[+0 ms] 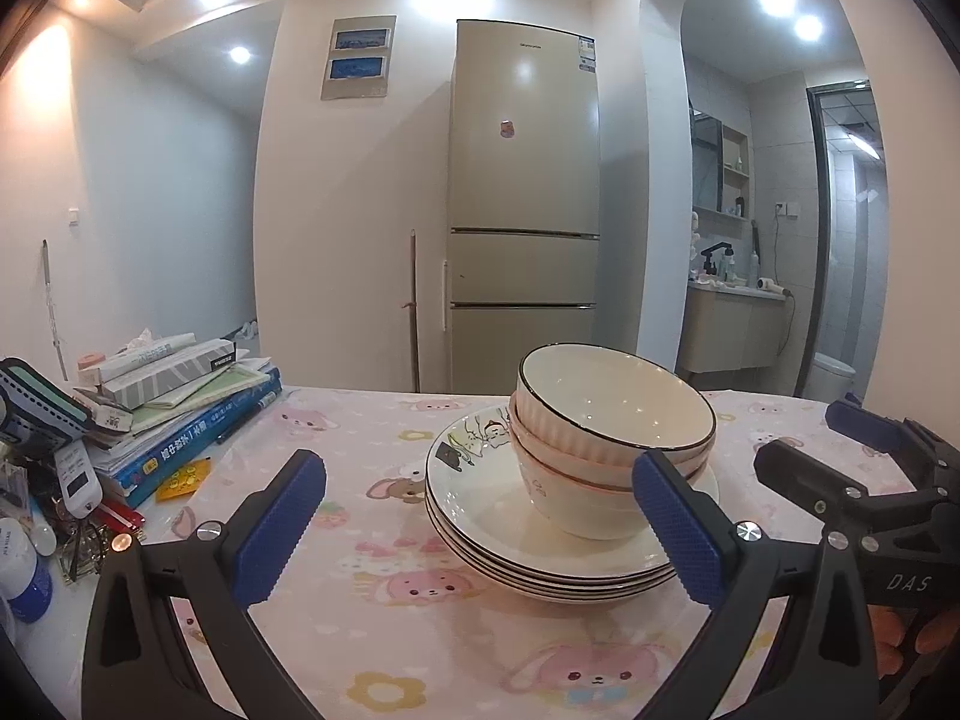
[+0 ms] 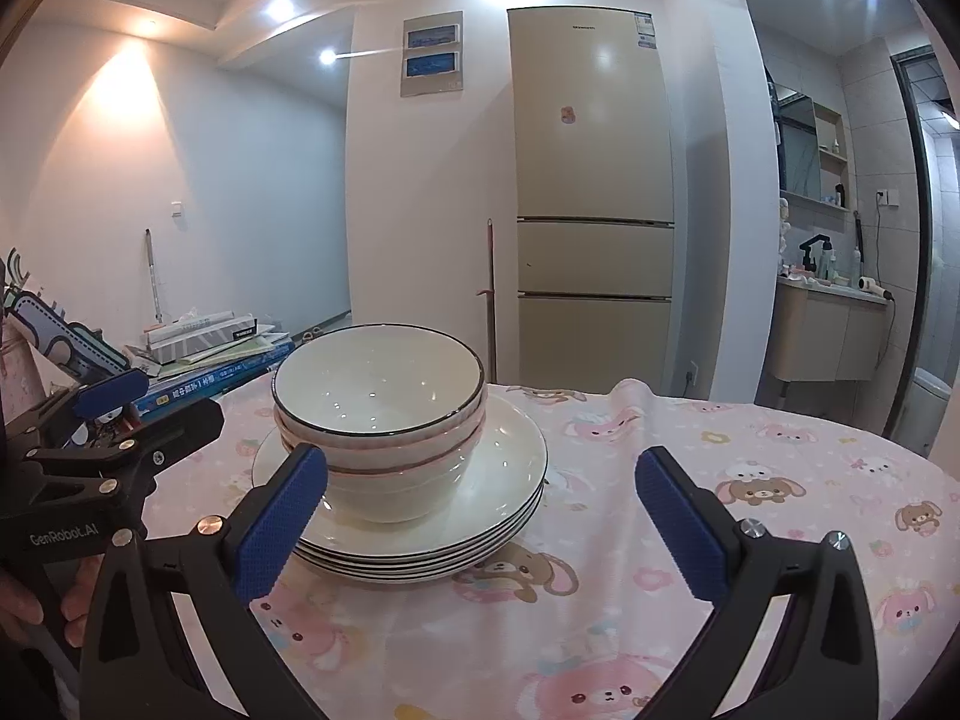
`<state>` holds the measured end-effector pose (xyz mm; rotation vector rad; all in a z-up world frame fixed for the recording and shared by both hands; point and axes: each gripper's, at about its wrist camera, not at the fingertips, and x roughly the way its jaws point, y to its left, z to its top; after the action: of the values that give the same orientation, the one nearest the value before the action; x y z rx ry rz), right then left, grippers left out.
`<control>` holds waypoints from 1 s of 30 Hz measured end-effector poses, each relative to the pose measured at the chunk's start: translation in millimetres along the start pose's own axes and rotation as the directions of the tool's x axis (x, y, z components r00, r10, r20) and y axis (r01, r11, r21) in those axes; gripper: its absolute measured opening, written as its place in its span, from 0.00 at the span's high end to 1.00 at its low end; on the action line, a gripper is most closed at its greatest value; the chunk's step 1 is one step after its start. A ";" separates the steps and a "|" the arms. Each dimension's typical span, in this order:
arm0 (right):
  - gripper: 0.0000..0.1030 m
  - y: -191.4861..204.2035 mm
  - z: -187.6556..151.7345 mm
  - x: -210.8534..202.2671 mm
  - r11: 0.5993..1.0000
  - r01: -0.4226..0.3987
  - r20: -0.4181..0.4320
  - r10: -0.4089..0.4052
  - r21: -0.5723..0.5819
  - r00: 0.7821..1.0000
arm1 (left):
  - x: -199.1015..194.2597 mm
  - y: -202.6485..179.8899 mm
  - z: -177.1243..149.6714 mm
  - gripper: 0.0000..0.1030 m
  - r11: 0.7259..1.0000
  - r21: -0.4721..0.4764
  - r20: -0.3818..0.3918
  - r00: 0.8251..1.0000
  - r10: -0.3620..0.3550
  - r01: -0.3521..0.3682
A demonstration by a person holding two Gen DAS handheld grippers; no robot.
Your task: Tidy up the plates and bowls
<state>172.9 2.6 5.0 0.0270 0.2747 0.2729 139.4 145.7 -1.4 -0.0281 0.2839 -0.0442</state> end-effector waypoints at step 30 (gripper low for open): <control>0.00 -0.7 2.8 0.4 1.000 0.010 -0.009 -0.010 0.008 1.000 | 2.1 -0.7 0.8 0.00 0.999 0.010 -0.003 0.999 0.036 -0.036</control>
<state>174.2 2.0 7.5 0.0324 0.2843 0.2616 141.6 144.9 -1.2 -0.0128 0.2878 -0.0101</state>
